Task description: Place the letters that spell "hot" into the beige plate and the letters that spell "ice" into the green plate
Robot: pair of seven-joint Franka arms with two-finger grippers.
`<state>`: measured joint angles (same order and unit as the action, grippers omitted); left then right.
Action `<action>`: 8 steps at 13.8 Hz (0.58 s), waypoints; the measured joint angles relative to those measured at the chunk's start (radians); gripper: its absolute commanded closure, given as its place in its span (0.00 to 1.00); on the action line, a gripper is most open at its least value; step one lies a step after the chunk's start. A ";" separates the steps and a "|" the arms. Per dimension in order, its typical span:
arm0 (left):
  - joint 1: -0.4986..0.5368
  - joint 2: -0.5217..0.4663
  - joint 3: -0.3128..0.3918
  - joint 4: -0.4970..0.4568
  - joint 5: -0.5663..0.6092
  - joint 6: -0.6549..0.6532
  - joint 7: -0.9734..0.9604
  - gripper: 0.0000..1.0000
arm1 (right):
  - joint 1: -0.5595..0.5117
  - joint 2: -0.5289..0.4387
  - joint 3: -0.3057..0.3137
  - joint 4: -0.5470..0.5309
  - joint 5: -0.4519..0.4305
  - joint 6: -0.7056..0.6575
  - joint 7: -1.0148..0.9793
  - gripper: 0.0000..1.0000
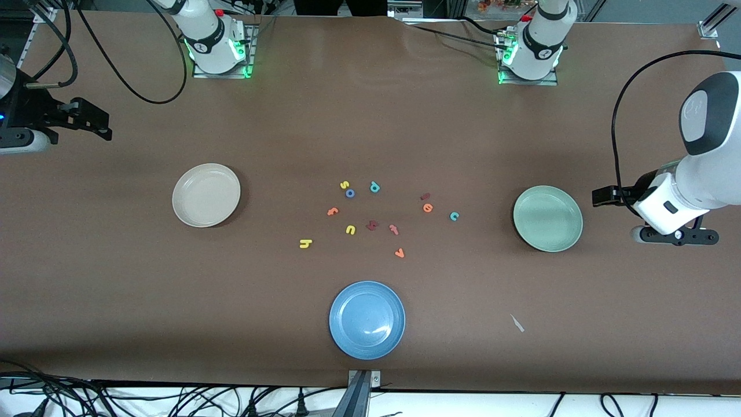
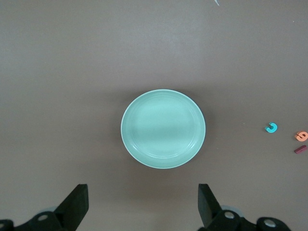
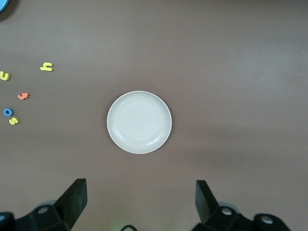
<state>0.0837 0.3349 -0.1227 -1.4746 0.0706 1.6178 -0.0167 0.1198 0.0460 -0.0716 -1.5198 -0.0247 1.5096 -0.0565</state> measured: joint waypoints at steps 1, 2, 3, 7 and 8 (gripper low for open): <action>0.000 0.000 0.000 0.000 0.000 0.000 0.000 0.00 | 0.000 0.000 0.000 0.000 0.000 0.000 0.000 0.00; -0.001 0.000 0.000 0.000 0.000 0.000 0.000 0.00 | 0.000 0.000 0.000 0.000 0.000 0.001 0.000 0.00; -0.001 0.000 0.000 0.000 -0.001 0.000 0.000 0.00 | 0.000 0.000 0.000 0.000 0.000 0.001 0.000 0.00; -0.001 0.000 0.000 0.000 -0.022 0.000 0.000 0.00 | 0.000 0.000 0.000 0.000 0.001 0.002 0.000 0.00; -0.001 0.000 0.000 0.000 -0.023 0.000 0.000 0.00 | 0.000 0.000 0.000 0.000 0.001 0.002 0.000 0.00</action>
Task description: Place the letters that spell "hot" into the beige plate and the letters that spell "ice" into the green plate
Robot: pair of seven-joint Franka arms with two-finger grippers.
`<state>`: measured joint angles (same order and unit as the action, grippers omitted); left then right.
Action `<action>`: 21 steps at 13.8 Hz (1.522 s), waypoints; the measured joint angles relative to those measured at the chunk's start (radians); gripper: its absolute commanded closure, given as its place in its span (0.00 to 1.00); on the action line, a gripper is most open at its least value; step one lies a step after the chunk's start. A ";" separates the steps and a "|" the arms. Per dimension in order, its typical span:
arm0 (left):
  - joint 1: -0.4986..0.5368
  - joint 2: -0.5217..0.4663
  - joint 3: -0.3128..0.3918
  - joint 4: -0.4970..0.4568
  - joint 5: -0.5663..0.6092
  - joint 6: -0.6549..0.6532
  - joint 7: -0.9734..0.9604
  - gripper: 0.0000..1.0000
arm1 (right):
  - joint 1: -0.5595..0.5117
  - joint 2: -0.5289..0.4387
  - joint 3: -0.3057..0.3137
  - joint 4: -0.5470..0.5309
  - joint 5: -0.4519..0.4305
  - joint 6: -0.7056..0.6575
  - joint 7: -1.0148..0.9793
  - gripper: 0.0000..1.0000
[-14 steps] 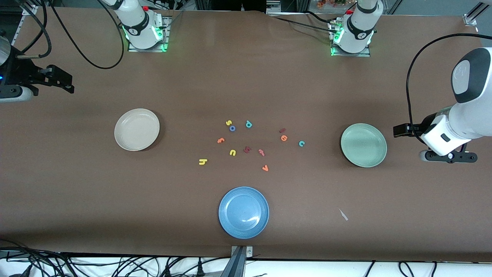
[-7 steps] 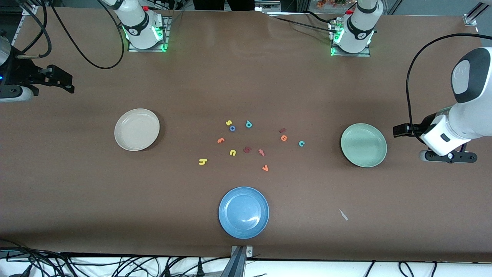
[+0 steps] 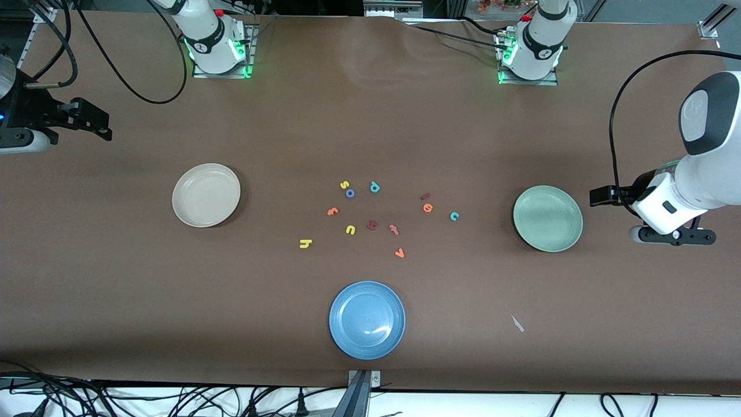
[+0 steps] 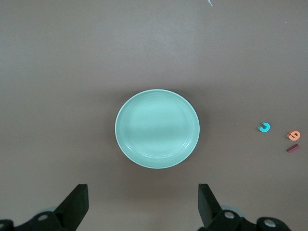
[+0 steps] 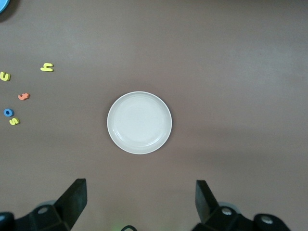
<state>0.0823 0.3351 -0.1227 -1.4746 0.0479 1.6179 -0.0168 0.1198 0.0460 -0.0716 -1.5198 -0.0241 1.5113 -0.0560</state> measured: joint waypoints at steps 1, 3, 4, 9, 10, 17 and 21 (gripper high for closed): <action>-0.001 0.000 0.000 0.000 0.000 0.000 0.000 0.00 | 0.000 0.000 0.000 0.000 0.000 0.000 0.000 0.00; -0.003 0.000 0.000 0.000 0.000 0.000 0.000 0.00 | 0.000 0.000 0.000 0.000 0.000 -0.001 0.000 0.00; -0.004 0.000 0.000 0.000 0.000 0.000 0.000 0.00 | 0.000 0.000 0.000 0.000 0.001 -0.002 0.000 0.00; -0.006 0.000 0.000 0.000 0.000 0.000 0.000 0.00 | 0.001 0.001 0.001 0.000 0.004 -0.002 0.000 0.00; -0.007 0.000 -0.001 0.000 -0.001 0.000 0.000 0.00 | 0.001 0.001 0.001 0.000 0.005 -0.002 0.000 0.00; -0.122 0.051 -0.012 -0.002 -0.061 0.039 -0.239 0.00 | 0.001 0.014 0.001 0.001 0.017 -0.002 0.001 0.00; -0.220 0.140 -0.013 -0.008 -0.100 0.186 -0.555 0.00 | 0.000 0.014 -0.001 0.001 0.017 -0.002 0.001 0.00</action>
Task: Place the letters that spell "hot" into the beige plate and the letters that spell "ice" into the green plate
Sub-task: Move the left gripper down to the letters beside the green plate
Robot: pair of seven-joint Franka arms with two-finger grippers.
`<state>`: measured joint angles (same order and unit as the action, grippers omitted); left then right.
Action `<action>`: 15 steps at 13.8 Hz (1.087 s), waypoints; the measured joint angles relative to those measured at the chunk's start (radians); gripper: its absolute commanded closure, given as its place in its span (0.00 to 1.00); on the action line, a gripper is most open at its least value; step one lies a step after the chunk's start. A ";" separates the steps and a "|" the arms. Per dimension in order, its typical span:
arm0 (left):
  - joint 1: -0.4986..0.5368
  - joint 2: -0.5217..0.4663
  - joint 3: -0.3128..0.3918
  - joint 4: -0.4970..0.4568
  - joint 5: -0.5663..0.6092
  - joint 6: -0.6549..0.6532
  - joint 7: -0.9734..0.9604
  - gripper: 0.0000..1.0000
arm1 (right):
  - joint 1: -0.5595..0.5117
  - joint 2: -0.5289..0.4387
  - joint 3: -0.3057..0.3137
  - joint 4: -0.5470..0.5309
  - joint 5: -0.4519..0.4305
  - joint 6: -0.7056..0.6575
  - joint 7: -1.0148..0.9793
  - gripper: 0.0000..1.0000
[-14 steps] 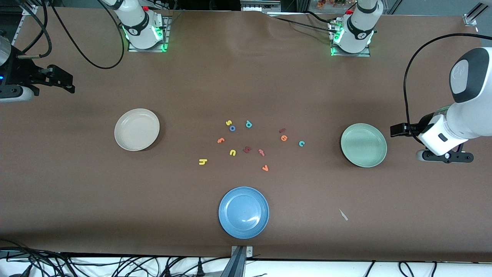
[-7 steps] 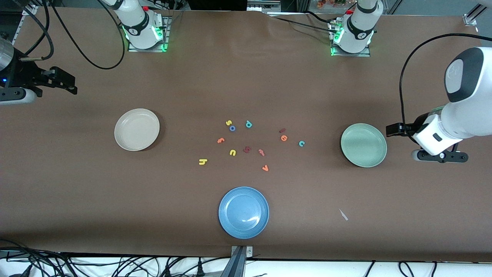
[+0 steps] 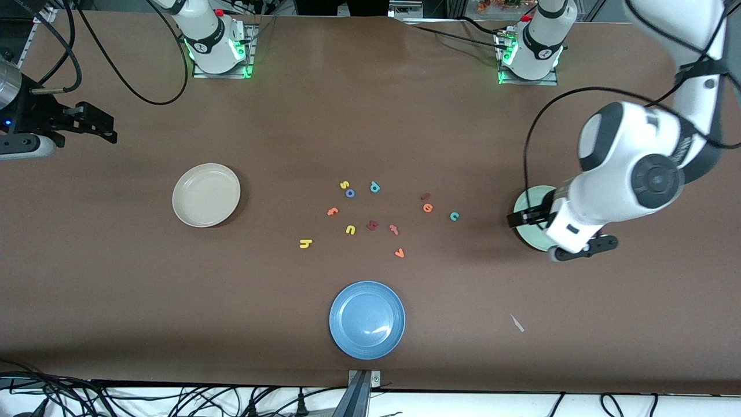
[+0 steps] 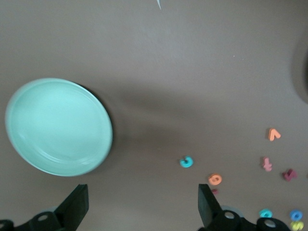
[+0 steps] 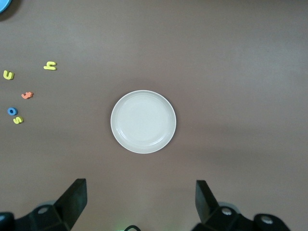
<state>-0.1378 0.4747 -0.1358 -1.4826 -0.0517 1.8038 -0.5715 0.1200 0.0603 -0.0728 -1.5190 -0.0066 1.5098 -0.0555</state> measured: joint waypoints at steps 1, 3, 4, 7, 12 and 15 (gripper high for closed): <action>-0.020 0.023 0.000 -0.002 0.000 0.009 -0.052 0.00 | 0.000 0.000 -0.001 0.000 0.000 0.000 0.000 0.00; -0.047 0.066 0.000 -0.004 -0.001 0.017 -0.143 0.00 | 0.000 0.002 -0.002 0.000 0.000 -0.001 0.000 0.00; -0.059 0.087 0.000 -0.006 -0.002 0.024 -0.196 0.00 | 0.000 0.004 -0.003 0.000 0.000 0.000 0.000 0.00; -0.096 0.143 -0.001 -0.044 -0.003 0.119 -0.353 0.00 | 0.000 0.018 -0.003 -0.001 -0.003 -0.001 0.000 0.00; -0.126 0.153 -0.001 -0.212 -0.046 0.352 -0.462 0.06 | 0.003 0.028 0.003 -0.003 -0.003 -0.027 -0.002 0.00; -0.144 0.153 -0.001 -0.290 -0.046 0.432 -0.488 0.23 | 0.039 0.028 0.025 -0.003 -0.003 -0.027 -0.002 0.00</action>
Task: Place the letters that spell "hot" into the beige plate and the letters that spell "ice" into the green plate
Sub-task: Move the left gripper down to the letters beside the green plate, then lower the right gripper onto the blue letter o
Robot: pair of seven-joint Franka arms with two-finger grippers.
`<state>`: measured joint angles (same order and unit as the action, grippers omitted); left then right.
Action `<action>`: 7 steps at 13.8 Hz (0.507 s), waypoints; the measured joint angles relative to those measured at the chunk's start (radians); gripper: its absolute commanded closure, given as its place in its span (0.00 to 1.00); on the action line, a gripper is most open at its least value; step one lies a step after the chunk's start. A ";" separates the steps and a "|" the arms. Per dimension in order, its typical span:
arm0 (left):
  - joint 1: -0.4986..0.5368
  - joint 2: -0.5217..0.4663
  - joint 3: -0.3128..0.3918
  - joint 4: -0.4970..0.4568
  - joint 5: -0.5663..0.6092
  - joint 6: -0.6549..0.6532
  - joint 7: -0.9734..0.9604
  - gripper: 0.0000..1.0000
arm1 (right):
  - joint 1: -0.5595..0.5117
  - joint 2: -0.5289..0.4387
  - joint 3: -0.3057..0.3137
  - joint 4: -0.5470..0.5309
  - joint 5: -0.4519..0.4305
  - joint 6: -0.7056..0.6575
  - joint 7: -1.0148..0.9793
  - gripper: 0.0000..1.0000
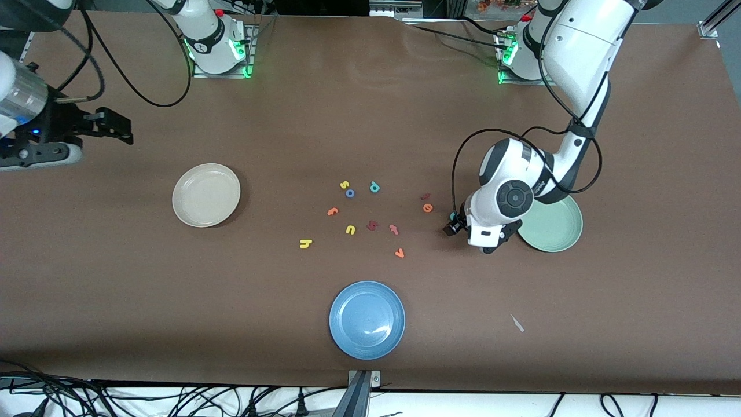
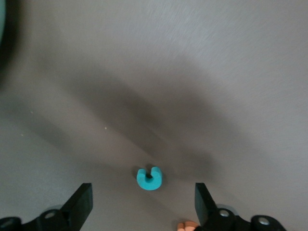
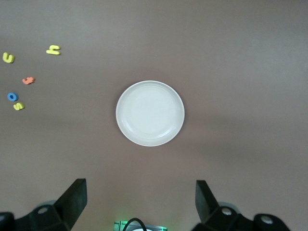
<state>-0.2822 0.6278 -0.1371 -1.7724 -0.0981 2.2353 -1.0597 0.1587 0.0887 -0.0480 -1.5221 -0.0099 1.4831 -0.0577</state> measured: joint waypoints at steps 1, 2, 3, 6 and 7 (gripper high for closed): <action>-0.004 0.000 0.000 -0.019 0.000 0.020 -0.003 0.25 | 0.010 0.001 0.003 0.000 0.000 0.000 0.000 0.00; -0.006 0.000 0.000 -0.034 0.000 0.040 -0.005 0.27 | 0.016 0.004 0.004 0.000 0.001 0.000 0.001 0.00; -0.007 0.000 0.000 -0.044 0.000 0.056 -0.008 0.32 | 0.022 0.012 0.005 -0.001 0.002 0.003 0.001 0.00; -0.010 0.002 0.000 -0.057 0.000 0.070 -0.015 0.42 | 0.054 0.063 0.008 -0.003 0.037 0.056 0.003 0.00; -0.011 0.005 0.000 -0.059 0.000 0.077 -0.018 0.44 | 0.069 0.085 0.008 -0.006 0.046 0.087 0.007 0.00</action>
<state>-0.2931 0.6328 -0.1370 -1.8310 -0.0981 2.3122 -1.0781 0.2273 0.1736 -0.0396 -1.5277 0.0357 1.5705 -0.0509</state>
